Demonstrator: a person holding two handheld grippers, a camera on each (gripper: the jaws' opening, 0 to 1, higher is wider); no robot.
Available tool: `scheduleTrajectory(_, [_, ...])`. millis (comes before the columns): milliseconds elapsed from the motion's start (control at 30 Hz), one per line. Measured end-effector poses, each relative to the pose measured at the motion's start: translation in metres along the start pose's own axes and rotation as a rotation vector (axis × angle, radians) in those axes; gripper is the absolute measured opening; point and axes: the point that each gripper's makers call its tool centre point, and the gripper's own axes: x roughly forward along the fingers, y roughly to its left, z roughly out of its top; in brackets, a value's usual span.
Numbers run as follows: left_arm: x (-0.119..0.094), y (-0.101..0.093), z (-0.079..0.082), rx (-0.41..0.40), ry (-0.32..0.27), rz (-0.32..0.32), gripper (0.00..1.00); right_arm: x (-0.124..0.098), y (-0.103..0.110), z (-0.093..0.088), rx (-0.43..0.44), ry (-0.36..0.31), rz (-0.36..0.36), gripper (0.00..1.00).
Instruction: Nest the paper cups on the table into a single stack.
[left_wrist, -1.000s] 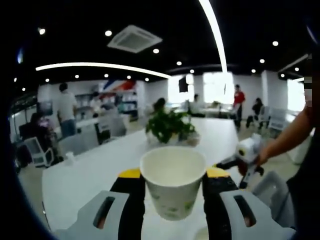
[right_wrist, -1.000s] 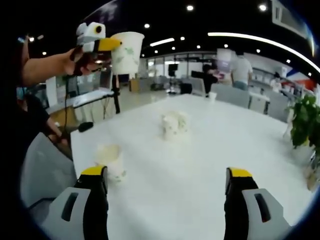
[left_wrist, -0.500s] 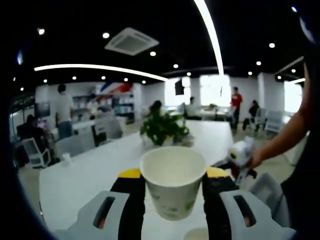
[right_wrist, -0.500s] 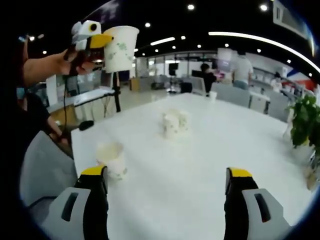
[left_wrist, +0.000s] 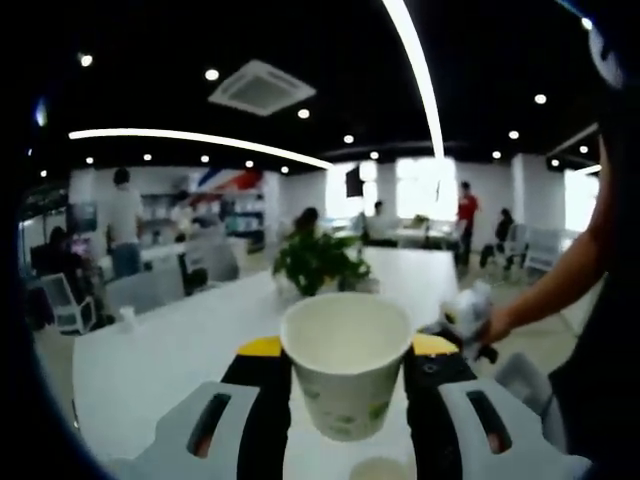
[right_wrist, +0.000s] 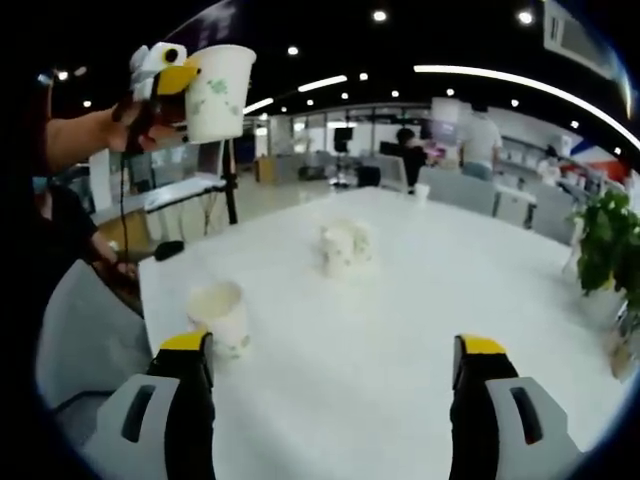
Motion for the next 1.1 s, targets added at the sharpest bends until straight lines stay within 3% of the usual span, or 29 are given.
scheduleTrajectory(533, [0.002,-0.004,0.001,-0.001,-0.008,-0.006,0.42,0.0,-0.001,-0.001,-0.003,0.006,0.002,0.98])
scheduleTrajectory(1100, [0.002,-0.005,-0.014,0.007,-0.017,0.007,0.41,0.0,0.003,-0.005,0.002,0.008,0.015,0.98])
